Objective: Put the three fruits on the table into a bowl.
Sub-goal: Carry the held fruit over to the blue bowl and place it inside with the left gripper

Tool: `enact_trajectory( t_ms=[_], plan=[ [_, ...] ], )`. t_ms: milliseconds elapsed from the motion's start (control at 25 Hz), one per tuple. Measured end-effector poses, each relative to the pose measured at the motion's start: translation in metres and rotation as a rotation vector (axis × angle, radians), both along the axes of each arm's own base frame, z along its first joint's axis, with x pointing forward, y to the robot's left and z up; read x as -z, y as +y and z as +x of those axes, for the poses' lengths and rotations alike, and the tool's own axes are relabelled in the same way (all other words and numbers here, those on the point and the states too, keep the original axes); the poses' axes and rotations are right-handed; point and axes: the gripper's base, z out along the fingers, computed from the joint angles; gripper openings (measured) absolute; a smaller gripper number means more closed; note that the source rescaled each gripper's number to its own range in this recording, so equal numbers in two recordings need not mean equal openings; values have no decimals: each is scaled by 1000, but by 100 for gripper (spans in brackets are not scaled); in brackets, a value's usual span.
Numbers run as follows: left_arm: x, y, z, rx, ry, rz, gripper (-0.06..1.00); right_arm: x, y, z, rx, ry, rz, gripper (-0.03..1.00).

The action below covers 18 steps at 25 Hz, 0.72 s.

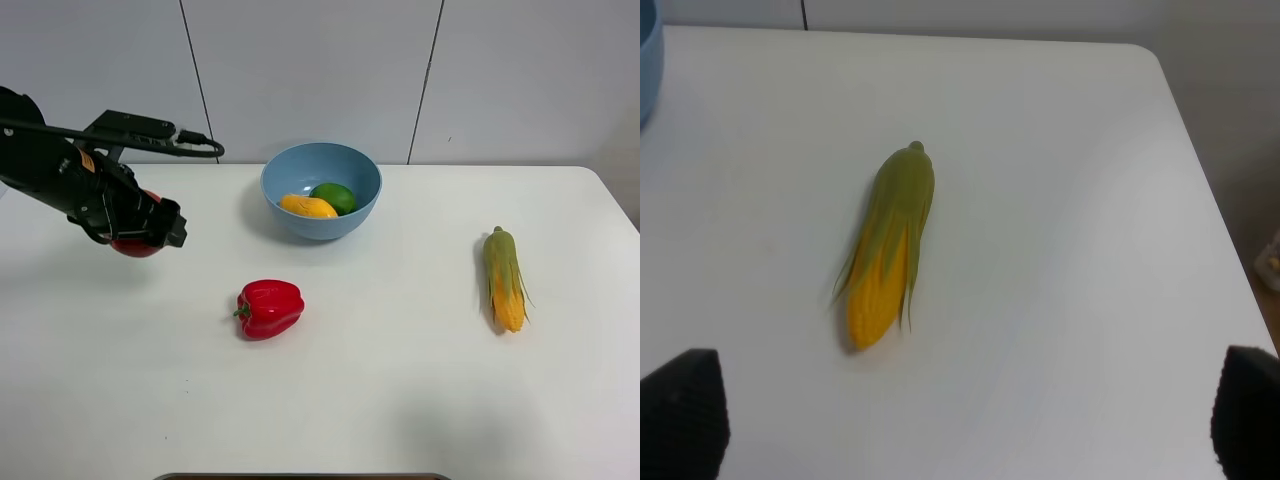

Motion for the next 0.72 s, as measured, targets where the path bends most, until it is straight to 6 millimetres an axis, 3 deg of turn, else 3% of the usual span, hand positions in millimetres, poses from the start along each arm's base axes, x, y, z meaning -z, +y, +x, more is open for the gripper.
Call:
enact_trajectory(
  t_ms=[440, 560, 720],
  plan=[
    [-57, -11, 25, 53, -202, -35, 4, 0, 0, 0, 0, 0, 0, 93],
    [-73, -20, 35, 84, -266, -47, 4, 0, 0, 0, 0, 0, 0, 93],
    [-81, -37, 50, 138, -303, -39, 4, 0, 0, 0, 0, 0, 0, 93]
  ],
)
